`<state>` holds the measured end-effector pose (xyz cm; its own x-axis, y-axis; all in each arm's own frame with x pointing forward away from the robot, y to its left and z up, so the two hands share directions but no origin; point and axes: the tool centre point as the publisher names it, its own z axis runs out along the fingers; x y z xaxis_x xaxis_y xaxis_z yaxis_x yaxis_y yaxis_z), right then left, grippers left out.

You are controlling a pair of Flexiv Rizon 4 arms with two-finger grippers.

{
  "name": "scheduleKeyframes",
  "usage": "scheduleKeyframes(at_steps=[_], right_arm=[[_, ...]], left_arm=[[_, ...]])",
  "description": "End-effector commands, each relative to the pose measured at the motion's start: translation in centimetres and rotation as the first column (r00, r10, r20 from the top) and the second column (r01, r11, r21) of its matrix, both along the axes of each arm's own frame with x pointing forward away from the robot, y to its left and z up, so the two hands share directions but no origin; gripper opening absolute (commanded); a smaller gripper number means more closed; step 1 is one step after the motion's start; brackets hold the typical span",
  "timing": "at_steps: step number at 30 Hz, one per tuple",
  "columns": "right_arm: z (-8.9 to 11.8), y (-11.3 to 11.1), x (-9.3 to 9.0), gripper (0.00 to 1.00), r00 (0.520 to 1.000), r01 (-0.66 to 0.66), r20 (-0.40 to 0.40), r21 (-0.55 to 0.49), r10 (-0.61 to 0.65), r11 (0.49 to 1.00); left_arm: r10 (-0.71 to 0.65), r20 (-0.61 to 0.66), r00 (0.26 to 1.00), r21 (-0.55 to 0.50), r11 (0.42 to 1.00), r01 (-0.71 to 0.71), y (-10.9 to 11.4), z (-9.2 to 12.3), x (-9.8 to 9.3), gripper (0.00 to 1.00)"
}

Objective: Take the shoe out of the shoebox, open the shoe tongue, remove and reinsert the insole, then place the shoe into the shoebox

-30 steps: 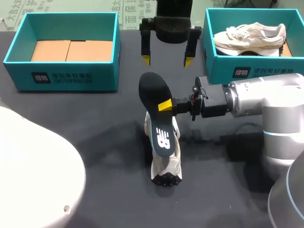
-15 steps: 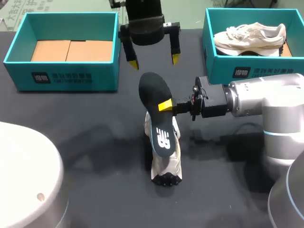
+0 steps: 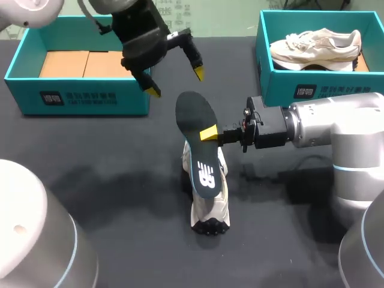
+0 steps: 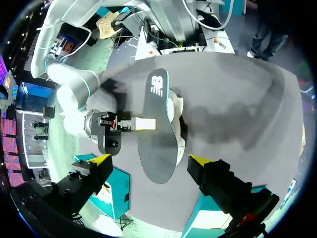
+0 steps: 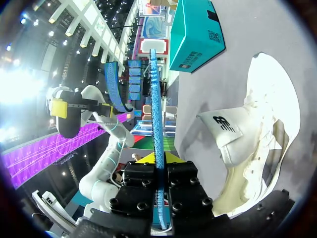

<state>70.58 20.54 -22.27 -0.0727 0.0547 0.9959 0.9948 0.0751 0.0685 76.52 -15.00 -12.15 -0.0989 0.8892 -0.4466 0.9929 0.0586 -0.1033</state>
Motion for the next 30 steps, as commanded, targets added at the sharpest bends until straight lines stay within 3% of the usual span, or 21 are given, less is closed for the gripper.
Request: scheduleKeyframes(at_steps=[1, 12, 23, 30], right_arm=[[0.0, 0.1, -0.1, 0.0, 1.0, 0.001, -0.001, -0.003, -0.001, 1.0], [0.0, 0.1, -0.1, 0.0, 1.0, 0.001, -0.001, -0.003, -0.001, 1.0], [0.0, 0.1, -0.1, 0.0, 1.0, 0.001, -0.001, -0.003, -0.001, 1.0], [0.0, 0.1, -0.1, 0.0, 1.0, 0.001, -0.001, -0.003, -0.001, 1.0]], left_arm=[[0.053, 0.017, 0.998, -0.501, 0.865, -0.038, 0.5, -0.9, 0.2, 1.0], [0.053, 0.017, 0.998, -0.501, 0.865, -0.038, 0.5, -0.9, 0.2, 1.0], [0.132, -0.03, 0.991, -0.67, 0.733, -0.118, 2.8, -3.4, -0.5, 1.0], [0.132, -0.03, 0.991, -0.669, 0.734, -0.118, 2.9, -3.4, -0.5, 1.0]])
